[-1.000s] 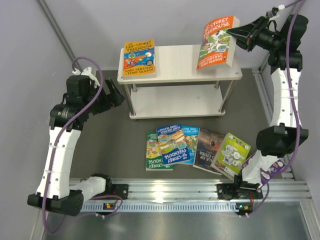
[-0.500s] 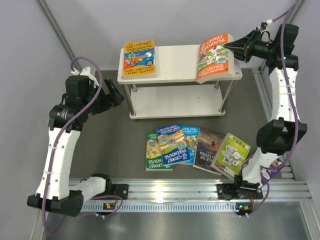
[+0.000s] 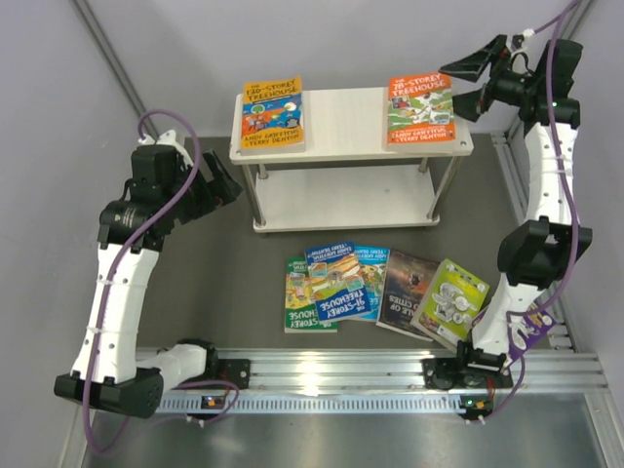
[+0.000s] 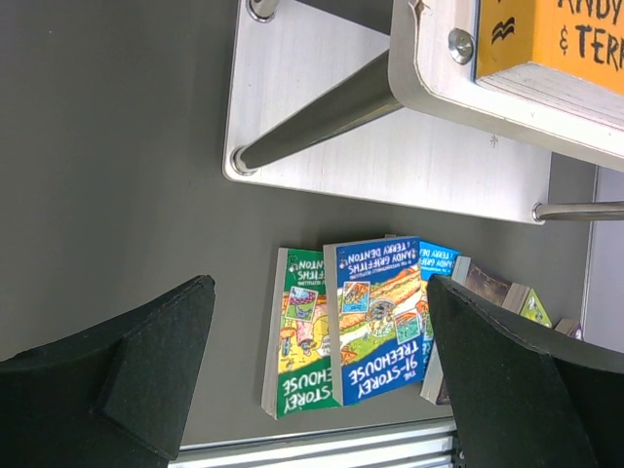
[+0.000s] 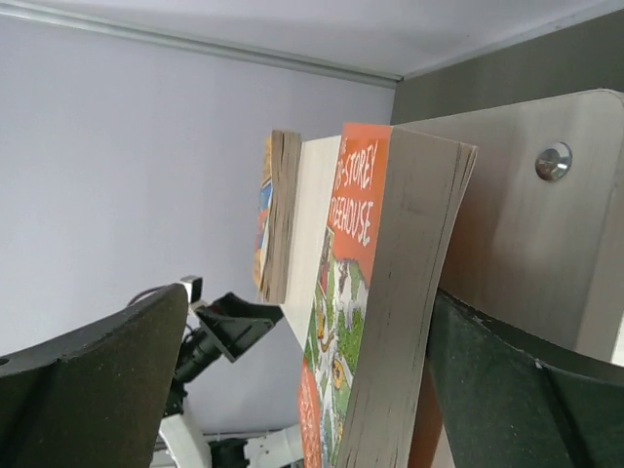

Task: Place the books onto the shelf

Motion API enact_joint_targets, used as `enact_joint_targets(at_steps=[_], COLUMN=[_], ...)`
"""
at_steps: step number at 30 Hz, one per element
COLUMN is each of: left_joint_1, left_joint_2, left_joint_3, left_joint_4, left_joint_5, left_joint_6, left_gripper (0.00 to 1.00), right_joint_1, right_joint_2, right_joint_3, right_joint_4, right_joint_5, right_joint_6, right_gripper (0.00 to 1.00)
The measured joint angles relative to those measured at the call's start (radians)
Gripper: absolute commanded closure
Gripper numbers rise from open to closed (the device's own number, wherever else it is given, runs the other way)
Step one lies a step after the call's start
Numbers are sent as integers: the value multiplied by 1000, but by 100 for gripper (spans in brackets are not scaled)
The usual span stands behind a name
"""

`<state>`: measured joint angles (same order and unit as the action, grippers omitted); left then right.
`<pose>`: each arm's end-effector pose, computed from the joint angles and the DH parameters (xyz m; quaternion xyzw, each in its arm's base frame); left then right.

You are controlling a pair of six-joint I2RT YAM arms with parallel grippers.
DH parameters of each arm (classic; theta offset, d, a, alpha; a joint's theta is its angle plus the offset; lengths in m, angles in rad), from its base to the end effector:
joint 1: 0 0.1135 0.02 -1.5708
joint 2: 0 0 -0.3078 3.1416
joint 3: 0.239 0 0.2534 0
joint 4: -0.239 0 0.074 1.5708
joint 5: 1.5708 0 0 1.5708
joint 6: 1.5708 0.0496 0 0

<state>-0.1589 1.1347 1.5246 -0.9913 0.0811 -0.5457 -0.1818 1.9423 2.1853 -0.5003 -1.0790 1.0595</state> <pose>0.1936 -0.0351 0.4717 -0.1514 0.8712 -0.1943 0.4246 0.4510 -0.0384 0.4930 0.1400 0.7352 0.5909 0.3013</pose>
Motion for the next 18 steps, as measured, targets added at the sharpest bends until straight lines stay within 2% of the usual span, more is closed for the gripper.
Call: enact_joint_targets(at_steps=[9, 14, 18], left_joint_1=[0, 0, 0], left_joint_2=[9, 15, 37], left_joint_3=[0, 3, 22], left_joint_4=[2, 1, 2], left_joint_5=[-12, -34, -50], left_joint_6=[-25, -27, -27], left_gripper=[5, 5, 5], right_joint_1=[-76, -154, -162], right_joint_2=[39, 45, 31], right_joint_3=[63, 130, 141], right_joint_4=[-74, -100, -101], right_joint_5=[61, 154, 216], right_joint_6=[-69, -128, -182], right_gripper=[1, 0, 0])
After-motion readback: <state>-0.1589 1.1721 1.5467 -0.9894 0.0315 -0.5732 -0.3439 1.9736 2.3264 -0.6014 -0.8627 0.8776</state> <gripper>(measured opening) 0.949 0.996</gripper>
